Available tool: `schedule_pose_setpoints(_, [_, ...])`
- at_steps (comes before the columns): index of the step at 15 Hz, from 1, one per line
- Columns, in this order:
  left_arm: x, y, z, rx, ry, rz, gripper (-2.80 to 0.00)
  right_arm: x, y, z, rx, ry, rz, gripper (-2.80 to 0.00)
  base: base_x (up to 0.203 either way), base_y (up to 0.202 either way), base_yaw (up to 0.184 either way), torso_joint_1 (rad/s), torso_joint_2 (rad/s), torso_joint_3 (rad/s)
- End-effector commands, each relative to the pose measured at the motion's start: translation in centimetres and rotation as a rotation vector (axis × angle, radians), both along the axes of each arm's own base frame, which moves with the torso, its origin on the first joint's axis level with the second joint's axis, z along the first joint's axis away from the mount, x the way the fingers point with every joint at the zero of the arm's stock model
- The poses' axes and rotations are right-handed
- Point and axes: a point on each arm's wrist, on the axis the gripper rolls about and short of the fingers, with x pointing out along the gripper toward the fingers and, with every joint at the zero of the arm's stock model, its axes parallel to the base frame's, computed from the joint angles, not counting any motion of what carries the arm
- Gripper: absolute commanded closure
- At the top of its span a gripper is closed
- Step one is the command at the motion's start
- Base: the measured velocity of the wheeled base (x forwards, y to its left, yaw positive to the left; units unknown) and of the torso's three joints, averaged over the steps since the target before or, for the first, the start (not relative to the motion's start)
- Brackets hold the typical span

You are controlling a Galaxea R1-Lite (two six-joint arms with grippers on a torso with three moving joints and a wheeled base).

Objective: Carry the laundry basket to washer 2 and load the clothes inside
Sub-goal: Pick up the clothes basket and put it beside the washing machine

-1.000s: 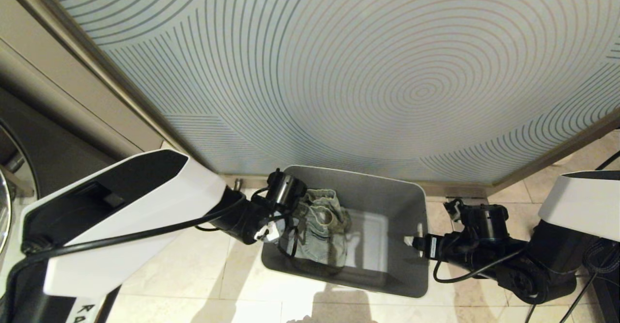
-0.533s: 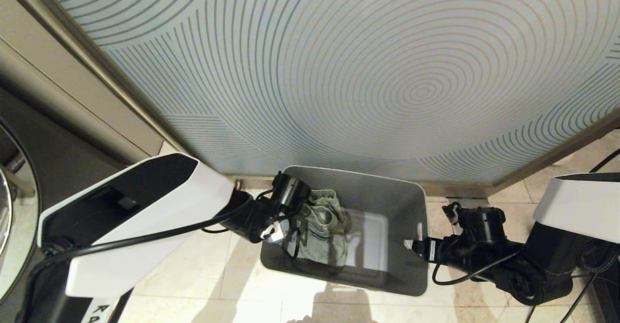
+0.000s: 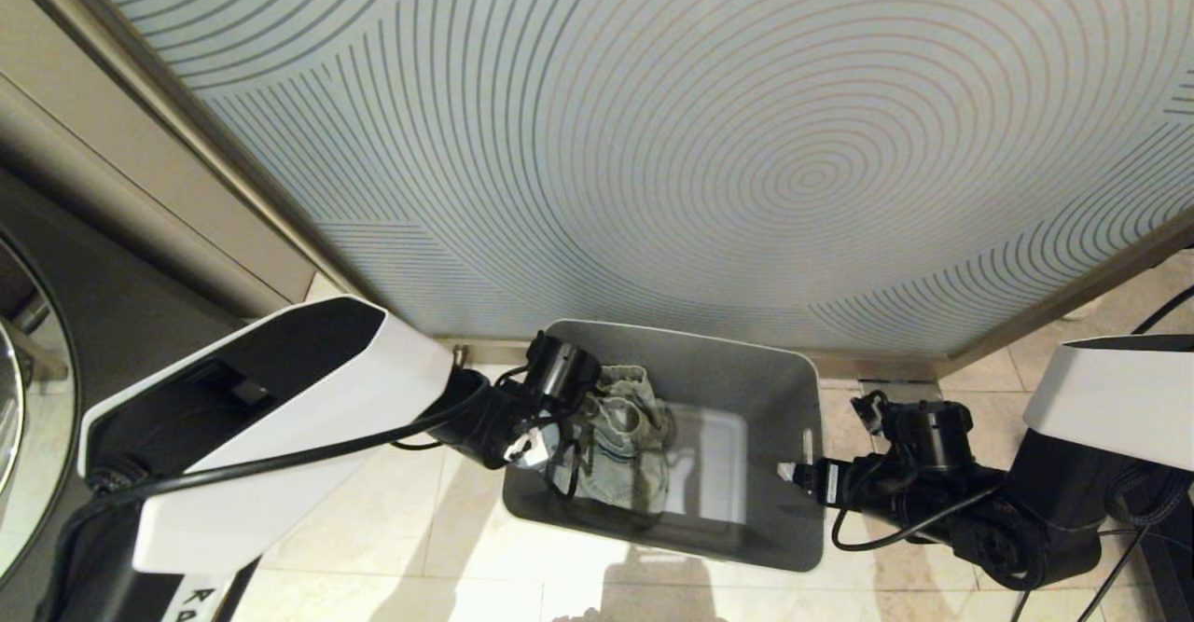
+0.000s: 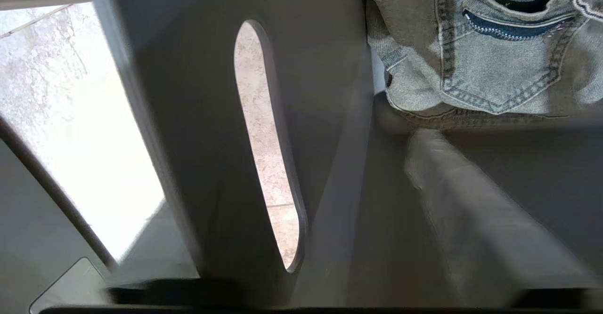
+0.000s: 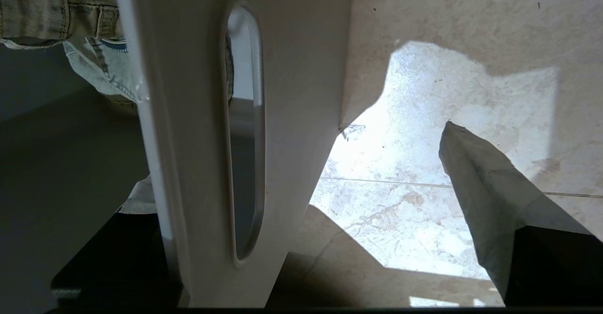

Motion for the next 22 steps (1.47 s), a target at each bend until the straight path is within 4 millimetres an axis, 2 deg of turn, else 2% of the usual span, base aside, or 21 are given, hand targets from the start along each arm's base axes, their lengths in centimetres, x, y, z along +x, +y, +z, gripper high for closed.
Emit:
schedule_pose_setpoints(1, [0.03,0.00,-0.28,0.004,0.003,0.003,0.00,-0.07,0.00,-0.07,0.002,0.001,0.000,-2.80,0.000,0.000,0.000,0.000,0.00,0.000])
schedule_pose_setpoints(21, [-0.18,0.12,-0.42,0.010,0.028,0.005,0.00,0.21,0.05,-0.57,-0.010,0.021,0.004,-2.80,0.000,0.000,0.000,0.000,0.00,0.000])
schedule_pose_setpoints(22, [-0.18,0.12,-0.42,0.011,0.027,0.006,0.00,0.17,0.04,-0.65,-0.012,0.023,0.004,0.00,0.000,0.000,0.000,0.000,0.00,0.000])
